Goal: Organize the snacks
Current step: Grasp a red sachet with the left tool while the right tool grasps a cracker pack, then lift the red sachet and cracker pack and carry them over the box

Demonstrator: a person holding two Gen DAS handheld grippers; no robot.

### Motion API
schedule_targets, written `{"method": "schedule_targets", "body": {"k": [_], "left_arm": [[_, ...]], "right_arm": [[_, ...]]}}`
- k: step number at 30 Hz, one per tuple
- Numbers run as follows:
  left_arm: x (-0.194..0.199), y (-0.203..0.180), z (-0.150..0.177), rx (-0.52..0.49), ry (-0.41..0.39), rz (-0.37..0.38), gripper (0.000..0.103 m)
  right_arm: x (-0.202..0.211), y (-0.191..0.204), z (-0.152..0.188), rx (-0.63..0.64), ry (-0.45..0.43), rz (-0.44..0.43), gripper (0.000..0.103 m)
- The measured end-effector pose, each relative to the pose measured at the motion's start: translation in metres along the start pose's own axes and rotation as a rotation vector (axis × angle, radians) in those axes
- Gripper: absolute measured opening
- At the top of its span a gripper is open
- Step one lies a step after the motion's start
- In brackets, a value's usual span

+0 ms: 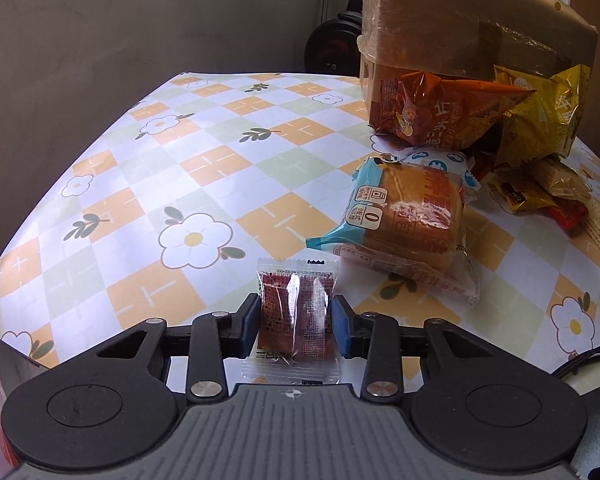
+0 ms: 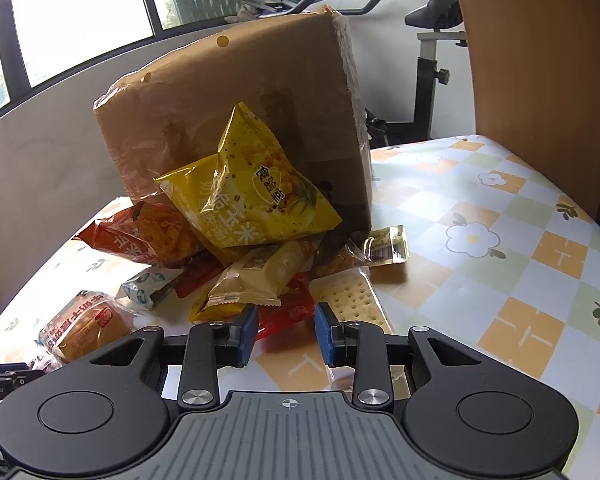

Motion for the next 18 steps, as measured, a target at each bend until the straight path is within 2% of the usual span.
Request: {"method": "schedule_targets", "body": {"k": [8, 11, 13, 18], "left_arm": [[0.006, 0.005, -0.009, 0.011, -0.023, 0.005, 0.040], [0.010, 0.007, -0.015, 0.020, -0.041, 0.006, 0.040], [0.013, 0.008, -0.020, 0.028, -0.056, 0.010, 0.040], [0.014, 0.011, -0.027, 0.043, -0.068, -0.003, 0.040]], "right_arm": [[-0.006, -0.004, 0.002, 0.020, 0.019, 0.037, 0.030], [-0.009, -0.006, 0.001, 0.073, 0.015, 0.072, 0.034], [-0.012, -0.006, 0.000, 0.116, 0.002, 0.095, 0.044], [-0.028, -0.012, 0.000, 0.171, 0.039, 0.121, 0.045]]}}
Point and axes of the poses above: each gripper's, at about its wrist camera, not at the fingertips, and x roughly against the way its jaws point, y to its left, z to its underside, the point moved 2 cm from there along -x, roughly the way its jaws point, and after that the axes turned 2 degrees about -x, right-handed, at the moved point
